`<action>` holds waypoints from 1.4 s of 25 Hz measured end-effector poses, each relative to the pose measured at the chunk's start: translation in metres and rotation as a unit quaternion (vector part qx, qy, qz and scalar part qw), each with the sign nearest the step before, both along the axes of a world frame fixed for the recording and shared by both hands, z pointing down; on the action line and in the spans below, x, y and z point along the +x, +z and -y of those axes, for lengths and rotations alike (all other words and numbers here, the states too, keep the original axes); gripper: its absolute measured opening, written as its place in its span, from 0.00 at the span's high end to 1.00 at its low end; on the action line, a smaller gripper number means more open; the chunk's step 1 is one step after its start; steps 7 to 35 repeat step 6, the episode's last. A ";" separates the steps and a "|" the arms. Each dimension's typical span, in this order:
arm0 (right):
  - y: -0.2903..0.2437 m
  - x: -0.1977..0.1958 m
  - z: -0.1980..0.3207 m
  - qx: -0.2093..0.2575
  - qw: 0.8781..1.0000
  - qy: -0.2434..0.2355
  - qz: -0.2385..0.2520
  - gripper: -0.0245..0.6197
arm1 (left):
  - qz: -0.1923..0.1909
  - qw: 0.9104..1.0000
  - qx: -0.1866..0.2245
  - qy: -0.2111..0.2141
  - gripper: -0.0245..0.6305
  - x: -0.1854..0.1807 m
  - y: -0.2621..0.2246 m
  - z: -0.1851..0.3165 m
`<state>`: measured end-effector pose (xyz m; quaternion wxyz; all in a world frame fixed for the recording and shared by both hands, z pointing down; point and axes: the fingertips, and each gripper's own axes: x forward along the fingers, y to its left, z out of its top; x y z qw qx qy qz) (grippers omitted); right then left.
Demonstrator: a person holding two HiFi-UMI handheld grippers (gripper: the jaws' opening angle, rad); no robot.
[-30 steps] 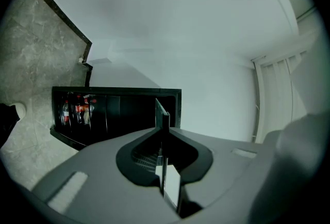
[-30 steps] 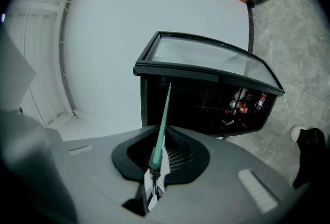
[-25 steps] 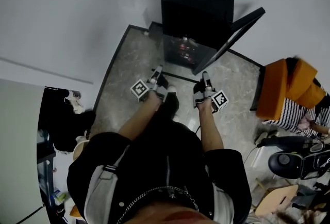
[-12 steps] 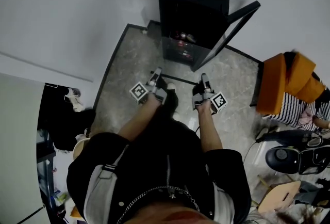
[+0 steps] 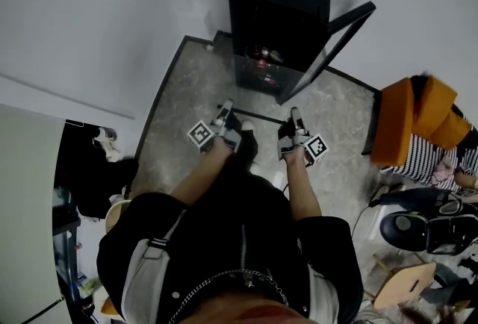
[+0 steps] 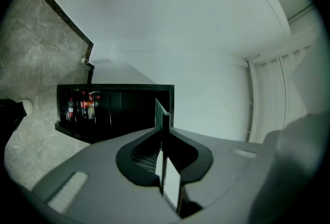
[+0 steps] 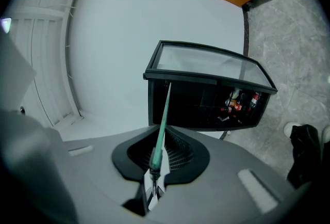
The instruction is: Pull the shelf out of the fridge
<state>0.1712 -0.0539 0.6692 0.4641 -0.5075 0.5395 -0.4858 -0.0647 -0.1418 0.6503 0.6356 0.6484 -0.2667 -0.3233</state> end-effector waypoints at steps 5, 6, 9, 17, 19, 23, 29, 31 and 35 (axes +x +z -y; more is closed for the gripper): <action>0.001 0.001 -0.002 -0.002 1.000 0.000 -0.002 0.92 | -0.002 1.000 0.002 -0.001 0.92 0.001 -0.002 -0.003; 0.000 0.001 -0.002 -0.002 1.000 0.000 -0.003 0.93 | -0.004 1.000 0.002 -0.001 0.92 0.001 -0.003 -0.004; 0.000 0.001 -0.002 -0.002 1.000 0.000 -0.003 0.93 | -0.004 1.000 0.002 -0.001 0.92 0.001 -0.003 -0.004; 0.000 0.001 -0.002 -0.002 1.000 0.000 -0.003 0.93 | -0.004 1.000 0.002 -0.001 0.92 0.001 -0.003 -0.004; 0.000 0.001 -0.002 -0.002 1.000 0.000 -0.003 0.93 | -0.004 1.000 0.002 -0.001 0.92 0.001 -0.003 -0.004; 0.000 0.001 -0.002 -0.002 1.000 0.000 -0.003 0.93 | -0.004 1.000 0.002 -0.001 0.92 0.001 -0.003 -0.004; 0.000 0.001 -0.002 -0.002 1.000 0.000 -0.003 0.93 | -0.004 1.000 0.002 -0.001 0.92 0.001 -0.003 -0.004; 0.000 0.001 -0.002 -0.002 1.000 0.000 -0.003 0.93 | -0.004 1.000 0.002 -0.001 0.92 0.001 -0.003 -0.004; 0.000 0.001 -0.002 -0.002 1.000 0.000 -0.003 0.93 | -0.004 1.000 0.002 -0.001 0.92 0.001 -0.003 -0.004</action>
